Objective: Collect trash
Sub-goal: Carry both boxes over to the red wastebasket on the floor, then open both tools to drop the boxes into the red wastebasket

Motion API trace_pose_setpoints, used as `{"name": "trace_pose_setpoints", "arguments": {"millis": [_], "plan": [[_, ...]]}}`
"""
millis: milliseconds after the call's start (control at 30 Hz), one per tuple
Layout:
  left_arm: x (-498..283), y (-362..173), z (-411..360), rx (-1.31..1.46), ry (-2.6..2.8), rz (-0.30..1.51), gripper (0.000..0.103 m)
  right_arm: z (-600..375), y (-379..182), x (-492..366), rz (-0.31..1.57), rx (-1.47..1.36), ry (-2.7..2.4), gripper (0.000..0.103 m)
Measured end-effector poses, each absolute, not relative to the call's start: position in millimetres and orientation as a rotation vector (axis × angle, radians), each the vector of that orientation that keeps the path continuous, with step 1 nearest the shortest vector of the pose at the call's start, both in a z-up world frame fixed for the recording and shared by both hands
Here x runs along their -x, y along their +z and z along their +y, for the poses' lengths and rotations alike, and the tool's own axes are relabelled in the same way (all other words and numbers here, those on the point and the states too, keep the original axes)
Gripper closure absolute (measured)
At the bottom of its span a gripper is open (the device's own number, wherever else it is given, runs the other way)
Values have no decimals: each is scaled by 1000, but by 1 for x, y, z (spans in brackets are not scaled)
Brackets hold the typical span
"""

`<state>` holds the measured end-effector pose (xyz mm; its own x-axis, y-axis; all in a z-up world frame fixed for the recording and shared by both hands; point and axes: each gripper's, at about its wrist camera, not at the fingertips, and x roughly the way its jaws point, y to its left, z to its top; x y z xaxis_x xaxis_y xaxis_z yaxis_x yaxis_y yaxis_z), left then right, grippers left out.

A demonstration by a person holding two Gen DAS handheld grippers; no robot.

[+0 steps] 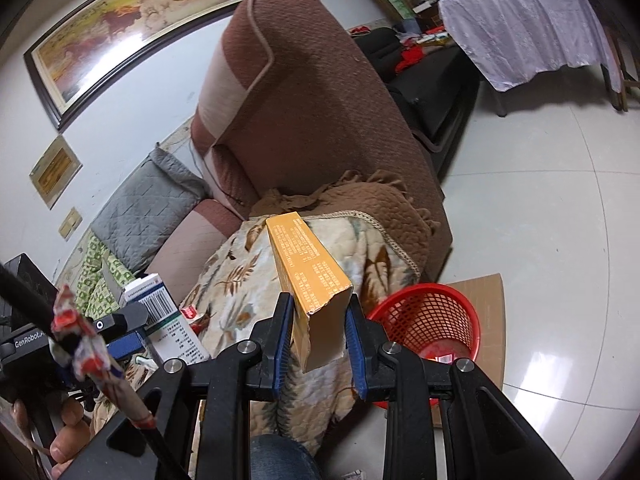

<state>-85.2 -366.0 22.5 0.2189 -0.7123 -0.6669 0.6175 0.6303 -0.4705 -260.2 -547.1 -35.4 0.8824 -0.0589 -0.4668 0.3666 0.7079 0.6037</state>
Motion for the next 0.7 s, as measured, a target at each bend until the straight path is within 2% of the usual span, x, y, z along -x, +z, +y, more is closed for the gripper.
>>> {"name": "trace_pose_setpoints", "arguments": {"millis": [600, 700], "plan": [[53, -38, -435, 50, -947, 1093, 63, -580, -74, 245, 486, -844, -311, 73], [44, -55, -445, 34, -929, 1119, 54, -590, -84, 238, 504, -884, -322, 70]]}}
